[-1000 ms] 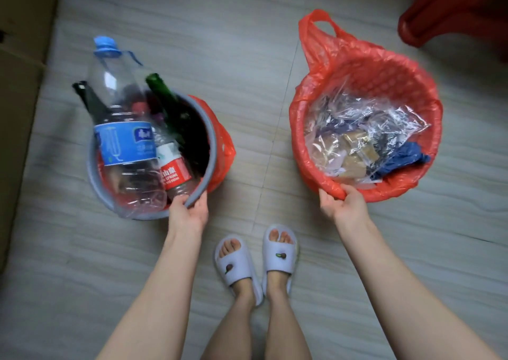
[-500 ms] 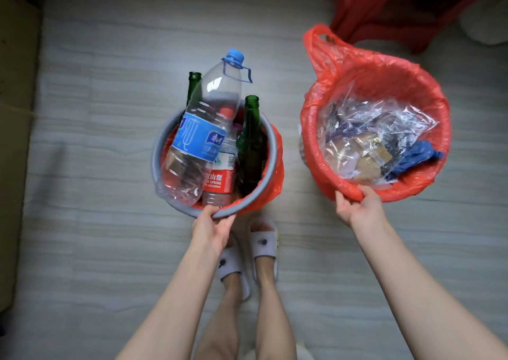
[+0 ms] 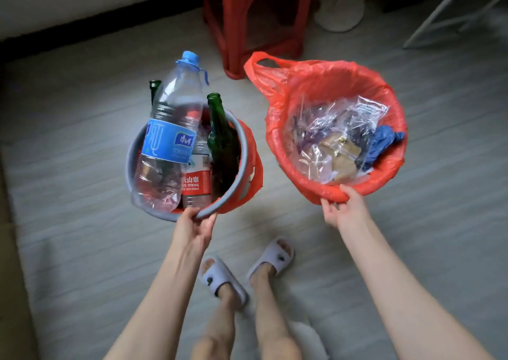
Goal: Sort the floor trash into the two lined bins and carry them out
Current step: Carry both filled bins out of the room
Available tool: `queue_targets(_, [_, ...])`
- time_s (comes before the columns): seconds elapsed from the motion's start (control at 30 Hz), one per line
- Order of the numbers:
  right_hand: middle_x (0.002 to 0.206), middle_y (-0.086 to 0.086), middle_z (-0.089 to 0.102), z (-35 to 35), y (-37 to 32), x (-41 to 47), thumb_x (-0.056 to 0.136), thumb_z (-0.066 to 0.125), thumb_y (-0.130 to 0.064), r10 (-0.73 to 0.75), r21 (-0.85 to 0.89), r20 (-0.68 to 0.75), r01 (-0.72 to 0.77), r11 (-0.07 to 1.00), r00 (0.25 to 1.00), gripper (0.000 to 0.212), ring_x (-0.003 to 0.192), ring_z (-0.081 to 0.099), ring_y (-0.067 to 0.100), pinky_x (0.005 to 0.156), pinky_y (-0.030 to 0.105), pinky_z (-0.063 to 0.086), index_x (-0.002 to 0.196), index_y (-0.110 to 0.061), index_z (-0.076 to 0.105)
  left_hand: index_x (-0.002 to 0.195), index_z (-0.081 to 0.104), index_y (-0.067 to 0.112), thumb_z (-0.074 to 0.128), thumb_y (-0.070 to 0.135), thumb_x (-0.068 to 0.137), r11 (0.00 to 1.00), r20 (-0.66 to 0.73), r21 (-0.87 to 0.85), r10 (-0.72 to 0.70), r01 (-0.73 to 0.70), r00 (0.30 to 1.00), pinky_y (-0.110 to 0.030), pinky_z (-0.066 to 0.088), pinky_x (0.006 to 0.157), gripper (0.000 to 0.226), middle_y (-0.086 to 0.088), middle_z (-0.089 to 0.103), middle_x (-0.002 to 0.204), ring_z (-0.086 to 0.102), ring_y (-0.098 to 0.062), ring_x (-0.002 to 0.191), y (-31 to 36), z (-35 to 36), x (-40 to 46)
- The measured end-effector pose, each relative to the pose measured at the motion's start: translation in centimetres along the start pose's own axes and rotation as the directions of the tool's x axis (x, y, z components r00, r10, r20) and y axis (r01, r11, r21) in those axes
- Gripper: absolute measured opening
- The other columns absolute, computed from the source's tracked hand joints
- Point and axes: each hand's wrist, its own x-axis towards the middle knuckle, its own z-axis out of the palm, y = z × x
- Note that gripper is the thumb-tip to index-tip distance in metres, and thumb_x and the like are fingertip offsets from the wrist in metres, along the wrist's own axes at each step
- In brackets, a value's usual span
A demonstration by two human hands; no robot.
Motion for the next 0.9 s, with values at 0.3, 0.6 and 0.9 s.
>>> queue_targets(0.3, [0.094,0.003,0.06,-4.2,-15.5,-2.4,0.091,0.056,-0.015,0.016,0.176,0.059,-0.027,0.984,0.998,0.009,0.095,0.057,0.015,0.081,0.027,0.05,0.087,-0.007,0.056,0.08,0.045,-0.002,0.028,-0.003,0.093,0.937,-0.012,0.348,-0.015,0.018,1.0,-0.041,0.032,0.111,0.022,-0.015,0.052,0.083,0.055,-0.024,0.08,-8.2,10.5,-7.0])
queue_targets(0.6, [0.082,0.002,0.058,-9.6,-34.0,-2.3,0.093,0.053,-0.017,-0.07,0.355,0.011,0.061,0.933,0.997,0.014,0.083,0.058,0.012,0.091,0.025,0.049,0.081,-0.008,0.054,0.102,0.044,-0.007,0.027,0.003,0.095,0.77,0.08,0.633,-0.169,0.081,0.982,-0.011,0.049,0.052,0.022,-0.015,0.051,0.082,0.07,-0.016,0.066,-21.5,25.4,-12.8])
queue_targets(0.9, [0.054,0.001,0.066,-16.9,-55.3,1.3,0.095,0.048,-0.018,-0.089,0.52,-0.065,0.109,0.847,0.994,0.022,0.069,0.055,0.01,0.057,0.015,0.054,0.075,-0.01,0.054,0.085,0.046,-0.003,0.033,0.004,0.095,0.609,0.141,0.791,-0.259,0.048,0.955,-0.024,0.05,0.04,0.018,-0.016,0.056,0.073,0.064,-0.025,0.05,-40.9,43.5,-16.2])
